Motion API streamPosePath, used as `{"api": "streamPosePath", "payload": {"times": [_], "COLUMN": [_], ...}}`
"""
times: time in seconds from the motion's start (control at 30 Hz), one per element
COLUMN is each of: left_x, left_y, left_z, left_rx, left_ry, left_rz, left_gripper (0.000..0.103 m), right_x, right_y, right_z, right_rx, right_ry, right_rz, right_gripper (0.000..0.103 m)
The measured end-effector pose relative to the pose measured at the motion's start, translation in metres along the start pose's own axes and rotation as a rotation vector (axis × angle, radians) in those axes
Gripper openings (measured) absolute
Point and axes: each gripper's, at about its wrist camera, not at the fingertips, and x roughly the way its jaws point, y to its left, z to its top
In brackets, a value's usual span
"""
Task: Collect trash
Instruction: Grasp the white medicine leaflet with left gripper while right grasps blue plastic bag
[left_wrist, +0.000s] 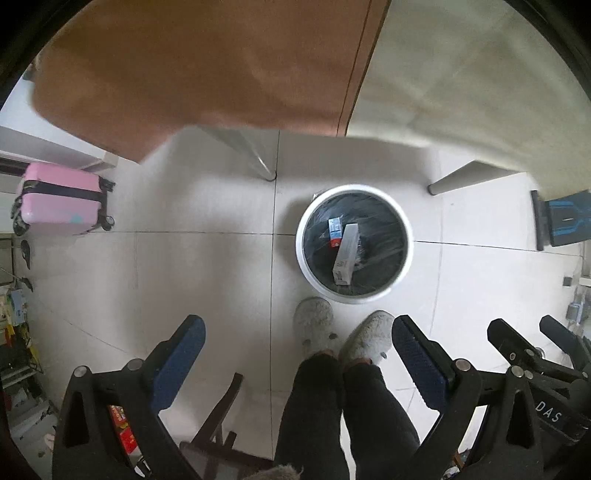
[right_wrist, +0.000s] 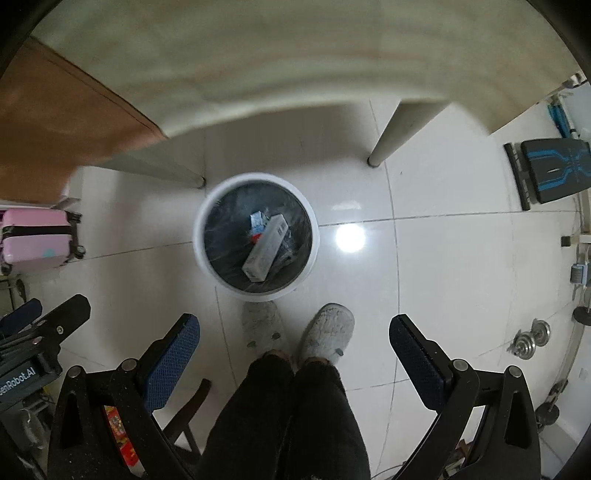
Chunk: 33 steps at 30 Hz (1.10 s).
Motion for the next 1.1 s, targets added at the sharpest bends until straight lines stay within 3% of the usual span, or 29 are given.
{"api": "streamPosePath", "payload": {"times": [0.23, 0.37, 0.57, 0.67, 0.87, 1.1], "left_x": [-0.091, -0.142, -0.21, -0.229, -0.226, -0.164], "left_y": [0.008, 0.012, -0.001, -0.009, -0.025, -0.037], "left_z": [-0.009, 0.002, 0.065, 0.108, 0.188, 0.27], "left_rx": [0.009, 0.009, -0.014, -0.05, -0.15, -0.334], "left_ry": [-0.053, -0.124, -0.272, -0.299, -0.225, -0.04], "left_rz": [-0.045, -0.058, -0.077, -0.088, -0.145, -0.185], "left_gripper": [0.103, 0.103, 0.103, 0.103, 0.102, 0.102], "right_x": [-0.115, -0.179, -0.264, -0.291, -0.304, -0.24], "right_y": [0.009, 0.009, -0.012, -0.032, -0.082, -0.128], "right_z": [-0.018, -0.015, 0.037, 0.076, 0.165, 0.275], "right_rx": [0.028, 0.087, 0.19, 0.218, 0.253, 0.266], "right_ry": [-0.042, -0.087, -0.216, -0.269, -0.29, -0.215], "right_rz": [0.041, 0.11, 0.162, 0.142, 0.102, 0.066], "right_gripper": [0.103, 0.103, 0.103, 0.103, 0.103, 0.103]}}
